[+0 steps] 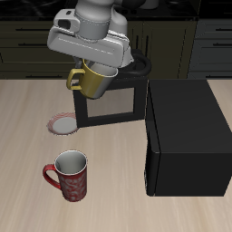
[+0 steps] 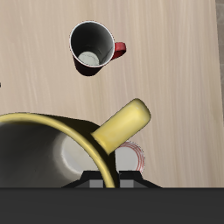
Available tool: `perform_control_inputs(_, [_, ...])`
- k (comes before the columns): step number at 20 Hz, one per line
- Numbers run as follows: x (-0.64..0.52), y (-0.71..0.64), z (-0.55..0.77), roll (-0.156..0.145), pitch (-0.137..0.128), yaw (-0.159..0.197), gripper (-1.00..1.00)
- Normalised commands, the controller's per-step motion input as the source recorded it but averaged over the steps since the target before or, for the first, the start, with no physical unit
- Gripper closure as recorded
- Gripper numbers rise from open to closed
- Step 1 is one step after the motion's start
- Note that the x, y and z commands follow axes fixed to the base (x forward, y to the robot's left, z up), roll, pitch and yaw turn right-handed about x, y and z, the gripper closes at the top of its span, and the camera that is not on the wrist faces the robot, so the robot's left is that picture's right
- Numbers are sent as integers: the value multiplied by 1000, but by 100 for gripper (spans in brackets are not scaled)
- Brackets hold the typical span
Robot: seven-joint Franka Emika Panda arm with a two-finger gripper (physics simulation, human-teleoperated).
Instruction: Open the microwave and place the white and yellow mug in it
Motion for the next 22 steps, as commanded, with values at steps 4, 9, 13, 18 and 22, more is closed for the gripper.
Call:
perform_control_inputs(4, [58, -106, -139, 6, 37, -15, 100])
perform_control_inputs(9, [12, -15, -83, 48, 18, -4, 100])
perform_control_inputs(13, [-51, -34, -12, 93, 22, -44, 100])
perform_control_inputs(18, [-11, -141, -80, 66, 25, -77, 100])
perform_control_inputs(22, [-17, -289, -148, 70, 61, -96, 100])
